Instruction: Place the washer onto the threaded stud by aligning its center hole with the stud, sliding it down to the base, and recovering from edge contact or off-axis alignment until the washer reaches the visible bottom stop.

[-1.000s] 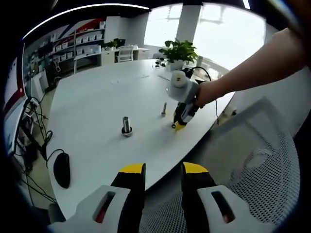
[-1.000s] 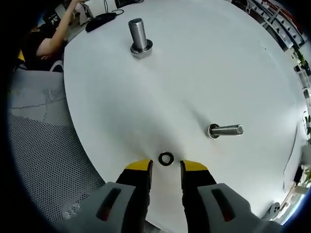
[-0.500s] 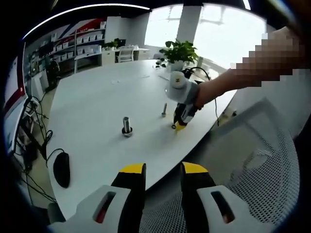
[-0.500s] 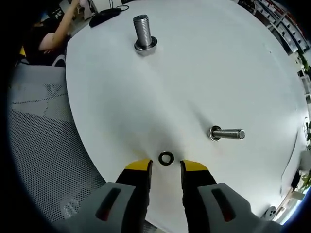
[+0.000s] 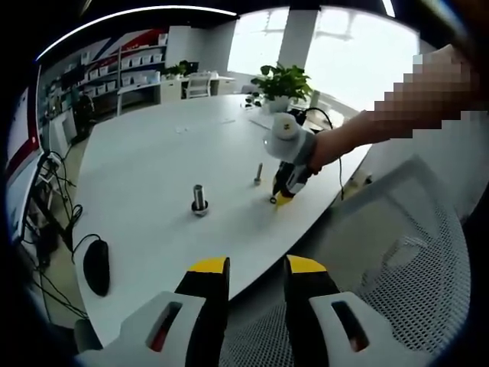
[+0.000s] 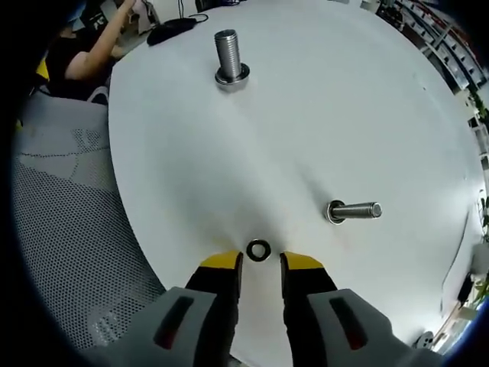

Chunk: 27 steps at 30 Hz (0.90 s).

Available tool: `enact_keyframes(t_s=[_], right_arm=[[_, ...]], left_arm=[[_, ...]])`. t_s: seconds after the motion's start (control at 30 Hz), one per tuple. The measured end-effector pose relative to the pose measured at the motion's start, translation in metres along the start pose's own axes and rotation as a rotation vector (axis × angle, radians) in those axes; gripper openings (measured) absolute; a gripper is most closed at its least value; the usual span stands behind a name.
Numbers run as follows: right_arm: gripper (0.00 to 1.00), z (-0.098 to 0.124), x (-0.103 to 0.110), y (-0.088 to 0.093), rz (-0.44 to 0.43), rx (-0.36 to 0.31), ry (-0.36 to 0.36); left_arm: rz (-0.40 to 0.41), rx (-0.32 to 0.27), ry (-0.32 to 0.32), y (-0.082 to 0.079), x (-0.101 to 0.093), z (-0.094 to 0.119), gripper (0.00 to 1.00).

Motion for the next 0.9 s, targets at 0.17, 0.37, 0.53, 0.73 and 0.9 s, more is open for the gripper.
enact_keyframes(t_s=[0.17, 0.37, 0.53, 0.73, 0.9], right_arm=[[0.22, -0.0027, -0.0024, -0.0016, 0.042, 0.040, 0.005], [0.21, -0.0028, -0.0042, -0.0024, 0.073, 0.078, -0.010], [0.20, -0.0031, -0.0023, -0.0024, 0.098, 0.104, -0.007], [0.18, -0.0037, 0.0024, -0.0039, 0.153, 0.106, -0.003], [0.17, -0.0066, 0.0037, -0.0091, 0.212, 0.146, -0.001]], left_arm=[[-0.001, 0.000, 0.002, 0.0005, 0.0002, -0.0005, 0.26], [-0.001, 0.001, 0.003, 0.0002, 0.0001, -0.0004, 0.26], [-0.001, 0.004, 0.004, 0.0010, 0.0000, -0.0006, 0.26], [-0.003, 0.001, 0.006, 0.0009, -0.0002, -0.0007, 0.26], [-0.006, 0.004, 0.007, 0.0015, -0.0006, -0.0011, 0.26]])
Point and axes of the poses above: the point that each gripper's makers call its tool centre point, and the gripper's own axes: z roughly backward along the fingers, x roughly to its left, y roughly out of its underside, the point moved 4 cm from there along z, roughly backward along the fingers, and after that the axes turned 11 degrees about -y, right-handed, at the moved point
